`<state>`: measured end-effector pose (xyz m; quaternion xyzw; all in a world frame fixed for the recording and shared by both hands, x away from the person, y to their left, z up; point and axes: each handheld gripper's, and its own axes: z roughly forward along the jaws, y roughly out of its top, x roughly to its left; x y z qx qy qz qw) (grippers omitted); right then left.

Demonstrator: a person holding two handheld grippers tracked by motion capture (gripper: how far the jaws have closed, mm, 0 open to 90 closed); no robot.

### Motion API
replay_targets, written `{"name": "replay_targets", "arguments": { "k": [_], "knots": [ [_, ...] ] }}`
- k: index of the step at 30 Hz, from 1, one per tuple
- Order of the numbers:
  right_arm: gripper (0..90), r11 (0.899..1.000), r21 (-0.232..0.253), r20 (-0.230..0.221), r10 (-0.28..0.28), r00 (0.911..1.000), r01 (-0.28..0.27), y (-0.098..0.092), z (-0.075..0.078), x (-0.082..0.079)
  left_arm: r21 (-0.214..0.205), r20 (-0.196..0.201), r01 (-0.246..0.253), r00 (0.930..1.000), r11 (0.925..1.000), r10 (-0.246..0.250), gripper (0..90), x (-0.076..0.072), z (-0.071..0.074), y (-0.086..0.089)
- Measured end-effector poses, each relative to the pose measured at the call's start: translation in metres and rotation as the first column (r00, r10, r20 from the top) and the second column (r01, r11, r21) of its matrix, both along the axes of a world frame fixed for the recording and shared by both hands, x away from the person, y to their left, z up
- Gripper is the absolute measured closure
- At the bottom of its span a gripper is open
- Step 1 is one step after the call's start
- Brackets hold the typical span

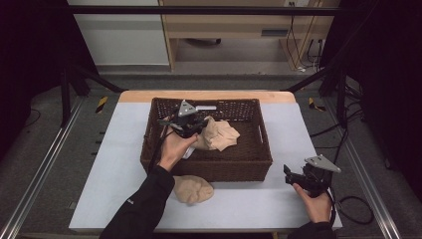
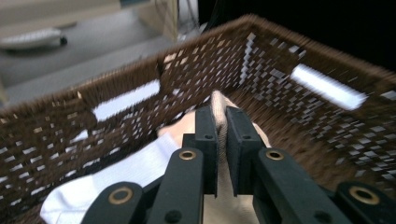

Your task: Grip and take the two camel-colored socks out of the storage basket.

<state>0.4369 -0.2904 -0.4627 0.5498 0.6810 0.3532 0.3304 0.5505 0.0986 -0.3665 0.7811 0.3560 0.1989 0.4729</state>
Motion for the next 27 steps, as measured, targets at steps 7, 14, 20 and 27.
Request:
{"name": "replay_targets", "arguments": {
  "k": [7,14,20,27],
  "knots": [
    [5.7,1.000,0.001,-0.005,0.000,1.0000,0.000,0.000,-0.001,0.001,-0.072,0.086,0.041,0.9957,0.9966,-0.035,83.5,-0.026,0.024,0.015],
    [5.6,1.000,0.003,-0.003,-0.003,1.0000,0.003,0.000,0.000,0.000,-0.102,0.142,0.063,0.9886,0.9928,-0.048,83.7,-0.047,0.041,0.024],
    [5.6,1.000,0.005,0.004,-0.009,1.0000,0.009,-0.001,0.001,0.000,-0.150,0.176,0.079,0.9829,0.9855,-0.052,83.6,-0.062,0.054,0.035],
    [5.7,1.000,0.003,0.003,-0.012,0.9999,0.012,-0.001,0.001,-0.001,-0.200,0.218,0.114,0.9734,0.9732,-0.069,83.6,-0.089,0.073,0.052]
  ]
}}
